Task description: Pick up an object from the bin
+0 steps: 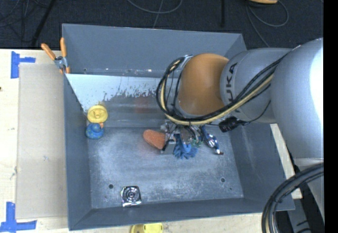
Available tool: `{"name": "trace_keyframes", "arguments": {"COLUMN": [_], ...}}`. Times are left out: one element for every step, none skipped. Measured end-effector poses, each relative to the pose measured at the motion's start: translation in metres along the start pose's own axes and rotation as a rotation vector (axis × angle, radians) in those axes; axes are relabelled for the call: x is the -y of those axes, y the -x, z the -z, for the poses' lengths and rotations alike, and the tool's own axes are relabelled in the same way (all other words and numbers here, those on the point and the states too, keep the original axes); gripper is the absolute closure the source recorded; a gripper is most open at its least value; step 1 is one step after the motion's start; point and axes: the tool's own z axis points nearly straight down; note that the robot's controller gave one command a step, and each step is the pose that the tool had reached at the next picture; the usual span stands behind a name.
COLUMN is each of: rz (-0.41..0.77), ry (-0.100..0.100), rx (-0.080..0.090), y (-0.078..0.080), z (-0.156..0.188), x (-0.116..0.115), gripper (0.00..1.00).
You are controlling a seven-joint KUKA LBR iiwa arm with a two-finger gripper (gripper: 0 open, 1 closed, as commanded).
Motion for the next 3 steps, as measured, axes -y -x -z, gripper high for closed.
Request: {"name": "trace_keyframes", "arguments": {"rz": [0.014,0.013,0.053], "ry": [-0.001,-0.001,-0.001], "rx": [0.0,0.0,0.001], "y": [0.008,0.008,0.001], "z": [0.106,0.106,0.21], "x": [0.018,0.019,0.021], "gripper": [1.0,1.0,1.0]}}
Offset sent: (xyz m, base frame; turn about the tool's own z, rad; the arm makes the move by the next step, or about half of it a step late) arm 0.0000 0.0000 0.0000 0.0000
